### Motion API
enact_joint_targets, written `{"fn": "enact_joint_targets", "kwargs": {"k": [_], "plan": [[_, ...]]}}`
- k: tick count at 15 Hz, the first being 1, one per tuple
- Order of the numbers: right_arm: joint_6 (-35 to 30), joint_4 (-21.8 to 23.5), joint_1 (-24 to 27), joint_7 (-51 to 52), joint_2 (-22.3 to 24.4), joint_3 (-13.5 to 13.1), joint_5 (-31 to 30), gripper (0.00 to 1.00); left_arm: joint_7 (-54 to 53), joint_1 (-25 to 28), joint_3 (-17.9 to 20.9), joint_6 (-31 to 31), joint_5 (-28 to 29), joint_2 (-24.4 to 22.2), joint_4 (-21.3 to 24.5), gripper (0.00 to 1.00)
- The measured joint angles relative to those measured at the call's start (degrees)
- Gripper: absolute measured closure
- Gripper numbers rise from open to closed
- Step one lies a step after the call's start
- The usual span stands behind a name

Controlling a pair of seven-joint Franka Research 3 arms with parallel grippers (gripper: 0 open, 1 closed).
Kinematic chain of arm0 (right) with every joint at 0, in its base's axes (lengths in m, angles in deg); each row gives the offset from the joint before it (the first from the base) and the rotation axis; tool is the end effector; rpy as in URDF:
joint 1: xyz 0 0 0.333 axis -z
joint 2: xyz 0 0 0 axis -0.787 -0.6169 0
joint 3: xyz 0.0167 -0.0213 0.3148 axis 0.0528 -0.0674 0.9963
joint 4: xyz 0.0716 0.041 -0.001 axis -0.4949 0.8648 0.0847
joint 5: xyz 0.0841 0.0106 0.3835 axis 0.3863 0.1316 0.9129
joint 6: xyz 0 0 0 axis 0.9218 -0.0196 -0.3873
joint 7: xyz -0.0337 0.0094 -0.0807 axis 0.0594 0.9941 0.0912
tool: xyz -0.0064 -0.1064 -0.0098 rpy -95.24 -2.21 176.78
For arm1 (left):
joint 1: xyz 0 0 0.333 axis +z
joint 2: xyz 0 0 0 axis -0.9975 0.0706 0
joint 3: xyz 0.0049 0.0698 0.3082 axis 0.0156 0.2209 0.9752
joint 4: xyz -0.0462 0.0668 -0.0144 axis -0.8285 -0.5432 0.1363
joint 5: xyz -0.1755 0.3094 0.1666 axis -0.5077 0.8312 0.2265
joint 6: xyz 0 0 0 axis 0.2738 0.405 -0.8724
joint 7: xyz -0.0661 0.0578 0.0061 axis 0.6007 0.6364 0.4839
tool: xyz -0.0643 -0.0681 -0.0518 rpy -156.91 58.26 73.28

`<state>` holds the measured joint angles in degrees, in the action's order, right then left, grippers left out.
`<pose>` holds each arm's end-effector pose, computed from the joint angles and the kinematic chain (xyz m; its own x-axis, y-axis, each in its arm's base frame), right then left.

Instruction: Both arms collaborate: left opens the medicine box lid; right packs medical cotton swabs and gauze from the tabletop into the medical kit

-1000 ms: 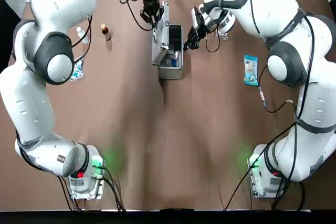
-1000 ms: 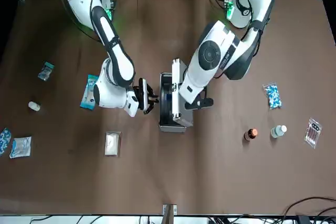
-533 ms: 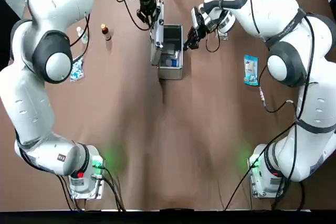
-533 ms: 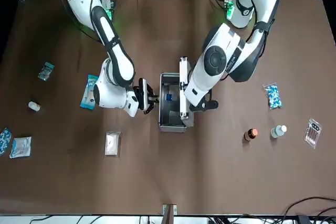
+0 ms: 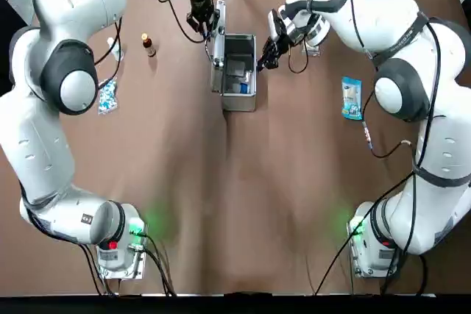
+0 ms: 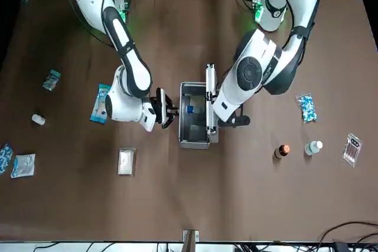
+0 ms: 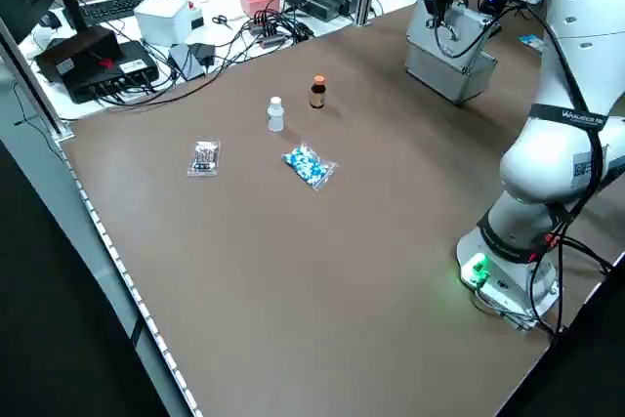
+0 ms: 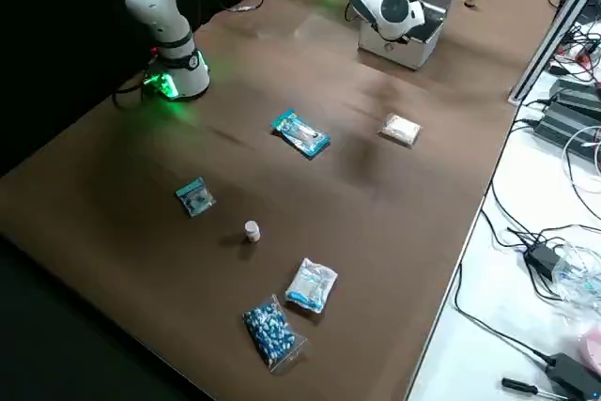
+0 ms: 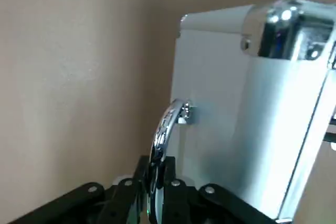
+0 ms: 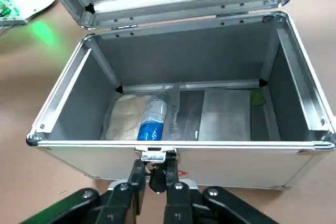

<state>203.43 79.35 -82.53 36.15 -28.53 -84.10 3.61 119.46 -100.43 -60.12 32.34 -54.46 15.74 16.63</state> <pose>0.5614 0.3365 0.2270 0.0795 0.7203 0.6891 0.9788 0.0745 -0.1907 0.5704 -0.3685 0.4058 0.9790 0.0545 -0.1963 0.0657 -0.9965 0.0510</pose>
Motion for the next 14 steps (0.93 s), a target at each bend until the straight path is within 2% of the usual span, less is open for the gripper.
{"fn": "enact_joint_targets", "kwargs": {"k": [5,7,8,10,12,14], "plan": [[0.02,-0.03,-0.06,0.00,0.00,0.00,0.00,0.79,-1.48,2.21,-0.10,-0.07,-0.07,-0.08,1.18,0.82],[0.02,0.03,-0.11,0.02,-0.01,-0.01,-0.01,0.79,-1.60,2.84,0.32,-0.01,0.84,-0.40,1.18,0.78],[0.02,0.03,-0.12,0.03,-0.01,-0.02,-0.02,0.79,-1.91,3.48,0.55,-0.02,1.03,-0.71,1.18,0.74],[0.02,0.03,-0.13,0.04,-0.01,-0.03,-0.02,0.79,-2.93,4.82,0.66,-0.02,1.06,-1.13,1.18,0.57],[0.04,0.03,-0.16,0.08,-0.01,-0.03,-0.03,0.79,-3.68,5.66,0.68,-0.02,1.06,-1.24,1.19,0.54],[0.05,0.01,-0.22,0.13,0.00,-0.07,-0.06,0.79,-3.91,6.07,0.77,-0.03,1.06,-1.25,1.20,0.41]]}}
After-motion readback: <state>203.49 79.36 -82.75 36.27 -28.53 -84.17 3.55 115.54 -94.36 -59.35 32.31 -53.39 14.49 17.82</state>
